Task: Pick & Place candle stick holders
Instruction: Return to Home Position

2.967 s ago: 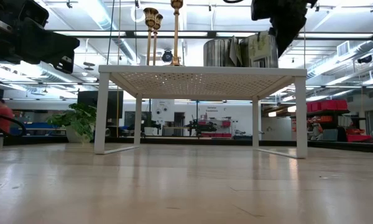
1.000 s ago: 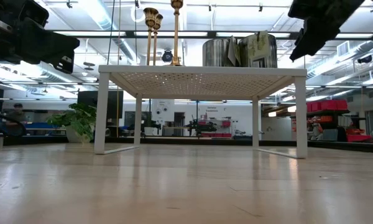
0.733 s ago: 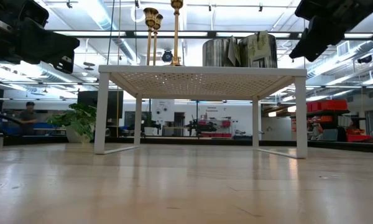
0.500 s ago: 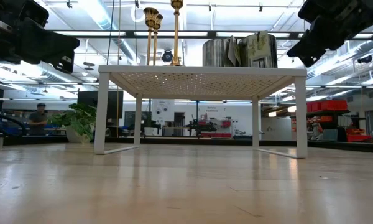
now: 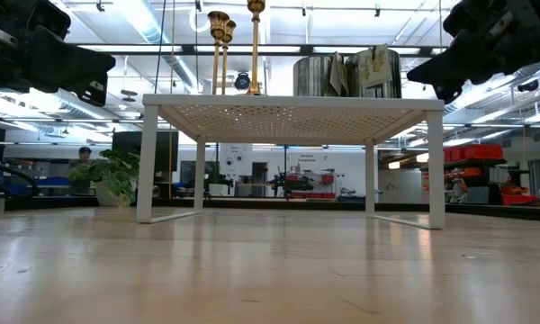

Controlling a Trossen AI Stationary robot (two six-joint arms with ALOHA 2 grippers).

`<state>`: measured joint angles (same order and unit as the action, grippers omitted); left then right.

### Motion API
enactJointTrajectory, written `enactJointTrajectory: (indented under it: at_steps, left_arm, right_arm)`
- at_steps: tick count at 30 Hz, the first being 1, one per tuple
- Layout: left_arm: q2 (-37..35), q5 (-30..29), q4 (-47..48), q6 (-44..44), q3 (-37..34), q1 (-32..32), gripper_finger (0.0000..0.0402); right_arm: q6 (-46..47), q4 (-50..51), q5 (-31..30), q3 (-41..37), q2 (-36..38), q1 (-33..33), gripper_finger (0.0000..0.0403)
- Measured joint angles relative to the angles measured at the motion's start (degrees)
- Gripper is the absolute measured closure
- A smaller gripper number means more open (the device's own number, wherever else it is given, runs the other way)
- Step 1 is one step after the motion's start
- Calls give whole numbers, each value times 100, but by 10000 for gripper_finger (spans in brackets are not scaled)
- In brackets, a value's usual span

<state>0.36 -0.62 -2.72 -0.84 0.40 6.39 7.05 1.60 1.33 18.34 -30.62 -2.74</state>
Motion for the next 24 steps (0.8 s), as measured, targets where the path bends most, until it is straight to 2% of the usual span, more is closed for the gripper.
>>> enactJointTrajectory:
  at_steps: [9, 24]
  left_arm:
    - [0, 2, 0, 2, 1, 0, 383]
    - [0, 1, 1, 2, 1, 0, 383]
  right_arm:
    - [165, -672, -84, -960, 761, 100, 403]
    - [240, -905, -40, -1664, 1943, 253, 403]
